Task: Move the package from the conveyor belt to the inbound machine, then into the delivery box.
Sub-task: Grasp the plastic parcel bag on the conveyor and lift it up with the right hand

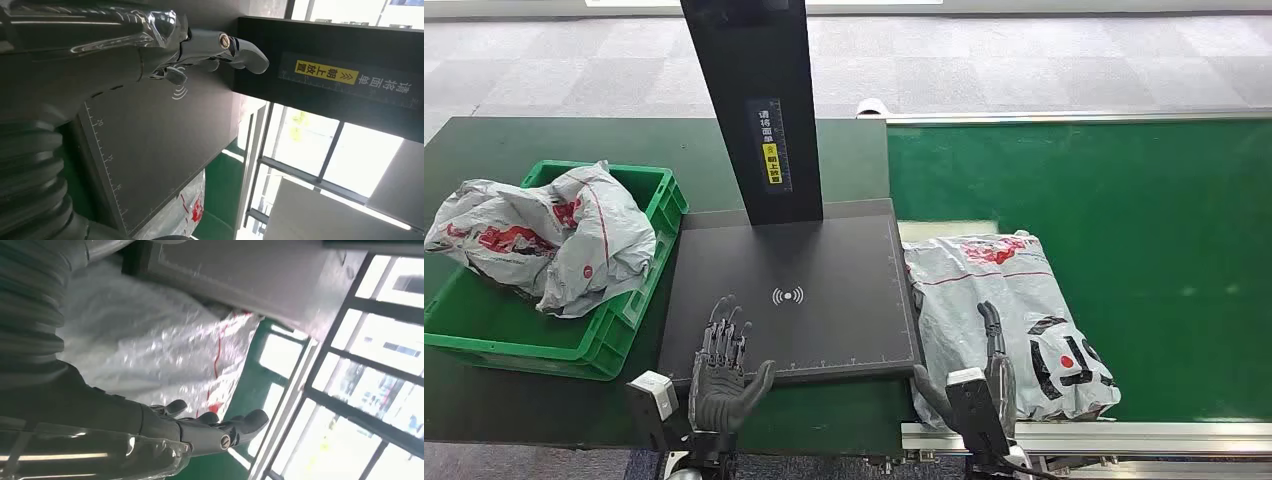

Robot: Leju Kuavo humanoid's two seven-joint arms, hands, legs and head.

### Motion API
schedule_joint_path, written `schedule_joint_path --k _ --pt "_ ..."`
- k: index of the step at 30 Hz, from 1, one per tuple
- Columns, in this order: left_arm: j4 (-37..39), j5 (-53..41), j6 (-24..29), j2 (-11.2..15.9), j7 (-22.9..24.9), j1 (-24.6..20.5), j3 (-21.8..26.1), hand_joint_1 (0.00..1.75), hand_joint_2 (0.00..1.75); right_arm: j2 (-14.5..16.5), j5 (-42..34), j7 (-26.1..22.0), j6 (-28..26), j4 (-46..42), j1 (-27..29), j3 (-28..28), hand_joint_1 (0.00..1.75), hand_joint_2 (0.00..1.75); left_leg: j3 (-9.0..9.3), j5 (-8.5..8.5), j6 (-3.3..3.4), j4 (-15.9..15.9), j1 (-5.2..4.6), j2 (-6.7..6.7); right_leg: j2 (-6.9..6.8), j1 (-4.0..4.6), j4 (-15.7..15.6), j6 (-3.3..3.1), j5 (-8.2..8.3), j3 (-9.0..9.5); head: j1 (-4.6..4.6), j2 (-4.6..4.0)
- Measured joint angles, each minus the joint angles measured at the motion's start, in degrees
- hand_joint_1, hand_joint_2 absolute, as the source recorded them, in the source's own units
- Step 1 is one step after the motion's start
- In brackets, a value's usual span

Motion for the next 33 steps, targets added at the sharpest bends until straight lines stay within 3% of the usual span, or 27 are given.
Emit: schedule_joint_path --k 5,9,19,21,23,25,29,33 --pt "-0.5 0.0 0.5 0.0 0.2 0.6 0.0 0.00 1.75 -0.3 11.1 9.2 1.5 -0.5 -0.5 -6.4 0.00 1.75 -0.01 0.00 0.00 0.0 0.00 0.00 0.00 0.00 0.0 0.00 0.00 0.01 0.00 0.00" --pt "-1.2 -0.3 0.3 0.0 1.1 0.9 0.0 0.00 1.75 -1.4 18.6 15.0 3.5 3.7 -4.2 -13.2 0.00 1.75 0.03 0.01 0.01 0.0 0.00 0.01 0.00 -0.01 0.0 0.01 0.01 0.07 -0.01 0.00" --pt "-1.7 -2.2 -3.3 -1.1 4.3 -0.8 0.4 0.00 1.75 -7.0 19.9 25.5 18.8 36.5 -24.3 -21.5 0.00 1.75 0.16 0.08 0.05 0.0 -0.01 0.01 0.01 -0.01 0.0 0.01 0.08 0.15 -0.01 0.00" --pt "-1.7 -2.3 -3.7 -1.4 4.6 -1.3 0.5 0.00 1.75 -7.3 20.3 28.1 21.6 42.3 -27.8 -21.8 0.68 1.75 0.40 -0.02 0.02 0.0 0.02 0.16 0.16 0.03 0.0 0.01 0.06 0.31 -0.02 0.00" --pt "-1.7 -2.3 -3.8 -1.8 4.8 -1.7 0.6 0.00 1.75 -7.4 20.5 30.1 24.5 46.9 -30.9 -22.0 1.55 1.75 0.94 -0.29 -0.01 0.0 0.07 0.37 0.40 0.10 -0.1 -0.01 -0.09 0.75 -0.02 0.00" --pt "-1.8 -2.5 -3.8 -2.1 4.8 -2.0 0.7 0.00 1.75 -7.4 20.4 31.3 26.5 50.4 -33.2 -22.2 1.75 1.75 1.59 -0.68 0.02 0.0 0.10 0.47 0.50 0.16 -0.3 0.02 -0.47 1.42 -0.01 0.00" --pt "-2.7 -3.3 -2.5 -2.7 5.4 -2.0 1.3 0.00 1.75 -7.5 19.4 30.7 26.6 54.8 -36.4 -23.1 1.75 1.75 2.55 -1.11 0.22 0.0 0.11 0.46 0.50 0.18 -0.4 0.20 -0.79 2.60 0.05 0.00" --pt "-5.4 -5.2 -1.4 -3.1 6.5 -1.4 2.6 0.00 1.75 -6.4 17.1 25.2 22.7 55.9 -37.7 -24.5 1.75 1.75 2.81 -1.01 0.27 0.0 0.09 0.61 0.59 0.16 -0.5 0.19 -0.50 2.95 0.03 0.00"
